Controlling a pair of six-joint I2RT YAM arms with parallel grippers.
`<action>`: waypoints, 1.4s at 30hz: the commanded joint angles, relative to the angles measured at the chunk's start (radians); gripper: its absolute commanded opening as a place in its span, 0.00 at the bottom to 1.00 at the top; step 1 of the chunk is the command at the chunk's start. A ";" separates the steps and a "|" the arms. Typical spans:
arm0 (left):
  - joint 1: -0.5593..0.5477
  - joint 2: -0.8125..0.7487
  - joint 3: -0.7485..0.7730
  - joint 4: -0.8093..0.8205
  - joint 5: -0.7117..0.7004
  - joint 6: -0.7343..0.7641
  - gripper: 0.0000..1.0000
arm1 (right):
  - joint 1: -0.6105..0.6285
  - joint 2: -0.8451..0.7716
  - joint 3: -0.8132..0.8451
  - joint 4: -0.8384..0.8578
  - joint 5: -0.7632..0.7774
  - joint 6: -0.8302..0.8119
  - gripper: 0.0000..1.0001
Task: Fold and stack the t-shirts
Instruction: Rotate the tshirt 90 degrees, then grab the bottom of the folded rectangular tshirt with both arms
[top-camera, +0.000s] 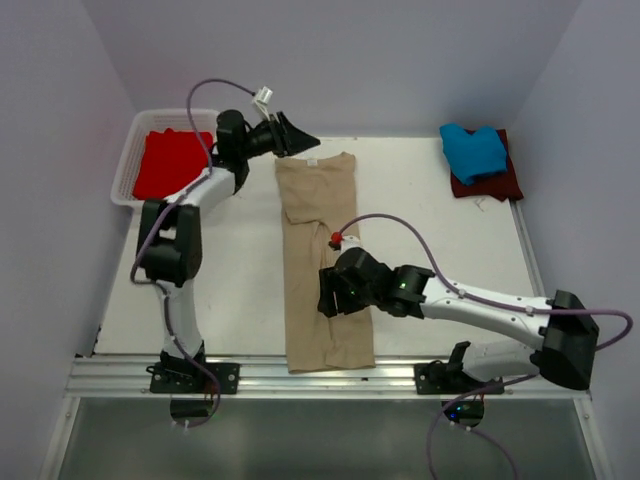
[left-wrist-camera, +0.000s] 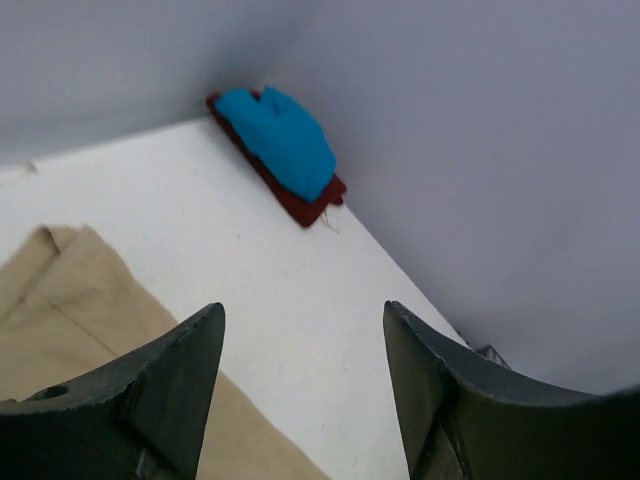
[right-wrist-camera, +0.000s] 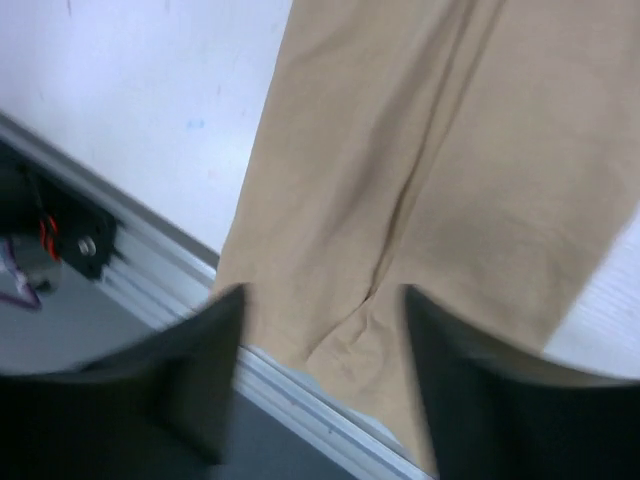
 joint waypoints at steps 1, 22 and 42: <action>-0.039 -0.331 -0.113 -0.354 -0.262 0.338 0.69 | -0.002 -0.076 0.058 -0.103 0.281 -0.051 0.82; -0.662 -1.154 -1.049 -1.043 -0.692 -0.155 0.65 | -0.203 -0.439 -0.399 -0.151 -0.139 0.299 0.63; -0.802 -1.159 -1.290 -0.913 -0.615 -0.349 0.65 | -0.201 -0.513 -0.565 -0.118 -0.338 0.451 0.51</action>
